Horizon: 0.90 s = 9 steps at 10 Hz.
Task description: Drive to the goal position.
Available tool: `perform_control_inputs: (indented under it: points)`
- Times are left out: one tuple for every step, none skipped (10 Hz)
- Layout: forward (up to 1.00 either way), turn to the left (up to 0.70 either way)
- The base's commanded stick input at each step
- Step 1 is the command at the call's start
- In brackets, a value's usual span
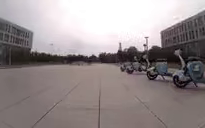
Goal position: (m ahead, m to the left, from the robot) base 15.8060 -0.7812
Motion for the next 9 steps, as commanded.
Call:
perform_control_inputs:
  points:
    - [1.00,0.00]
    - [1.00,0.00]
    - [1.00,0.31]
    - [1.00,0.39]
    - [1.00,0.17]
    - [1.00,0.00]
    - [1.00,0.00]
    - [1.00,0.00]
    - [1.00,0.00]
